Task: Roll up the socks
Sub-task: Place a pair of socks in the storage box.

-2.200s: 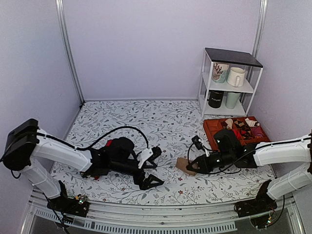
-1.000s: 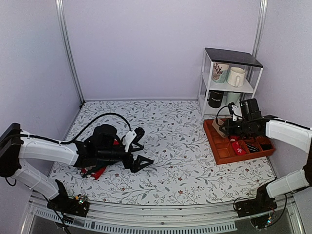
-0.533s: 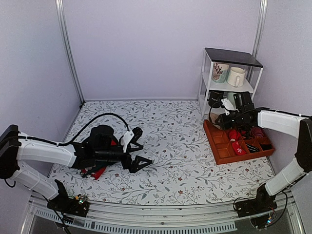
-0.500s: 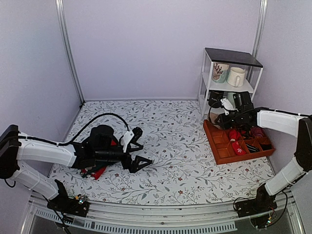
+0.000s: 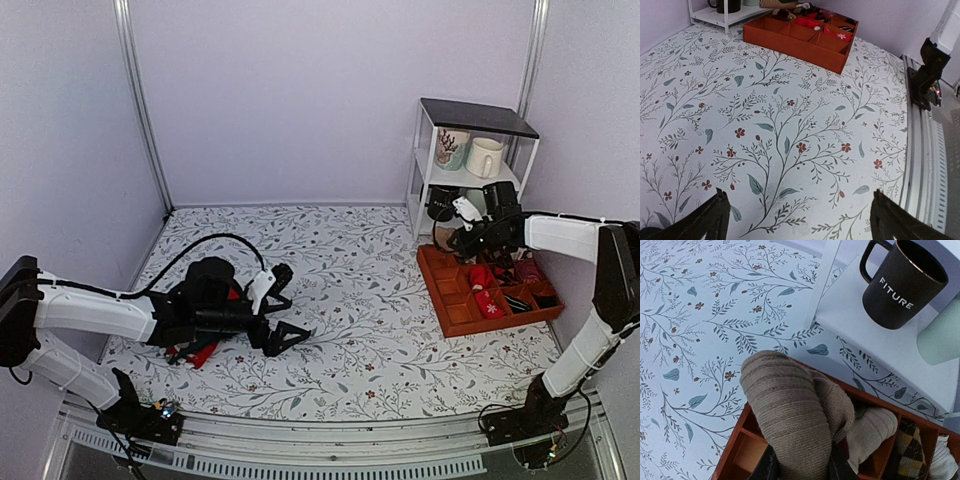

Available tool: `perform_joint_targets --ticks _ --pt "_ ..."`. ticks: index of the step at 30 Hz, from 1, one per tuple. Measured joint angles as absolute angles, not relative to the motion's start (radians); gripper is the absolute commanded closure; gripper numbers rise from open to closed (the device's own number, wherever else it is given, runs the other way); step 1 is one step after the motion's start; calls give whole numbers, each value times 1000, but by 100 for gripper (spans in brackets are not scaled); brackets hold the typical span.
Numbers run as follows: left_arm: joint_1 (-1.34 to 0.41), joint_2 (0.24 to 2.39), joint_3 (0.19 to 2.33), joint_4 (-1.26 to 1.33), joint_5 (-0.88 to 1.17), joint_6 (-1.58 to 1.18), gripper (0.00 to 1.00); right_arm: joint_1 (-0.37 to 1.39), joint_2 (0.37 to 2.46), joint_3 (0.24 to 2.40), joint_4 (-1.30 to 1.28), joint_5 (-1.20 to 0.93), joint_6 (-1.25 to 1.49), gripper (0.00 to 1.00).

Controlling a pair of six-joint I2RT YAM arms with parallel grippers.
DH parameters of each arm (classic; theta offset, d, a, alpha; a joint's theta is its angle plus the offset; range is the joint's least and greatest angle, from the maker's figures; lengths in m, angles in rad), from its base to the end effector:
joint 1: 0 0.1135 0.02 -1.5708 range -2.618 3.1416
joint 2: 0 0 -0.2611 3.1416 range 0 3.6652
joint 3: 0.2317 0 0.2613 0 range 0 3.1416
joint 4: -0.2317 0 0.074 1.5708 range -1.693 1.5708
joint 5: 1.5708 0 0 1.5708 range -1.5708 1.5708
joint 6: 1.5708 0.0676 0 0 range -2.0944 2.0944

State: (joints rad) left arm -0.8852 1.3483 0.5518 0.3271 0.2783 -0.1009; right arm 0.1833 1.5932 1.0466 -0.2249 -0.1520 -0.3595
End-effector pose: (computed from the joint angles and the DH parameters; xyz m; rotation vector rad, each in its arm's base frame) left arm 0.1800 -0.2494 0.1654 0.9853 1.9022 -0.8837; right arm 0.3671 0.0785 0.1954 -0.6973 2.2262 0.0902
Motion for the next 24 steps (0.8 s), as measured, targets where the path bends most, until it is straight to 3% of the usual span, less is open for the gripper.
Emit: perform_joint_targets --ticks 24 --pt "-881 1348 548 308 253 -70 1 178 1828 1221 -369 -231 -384 100"
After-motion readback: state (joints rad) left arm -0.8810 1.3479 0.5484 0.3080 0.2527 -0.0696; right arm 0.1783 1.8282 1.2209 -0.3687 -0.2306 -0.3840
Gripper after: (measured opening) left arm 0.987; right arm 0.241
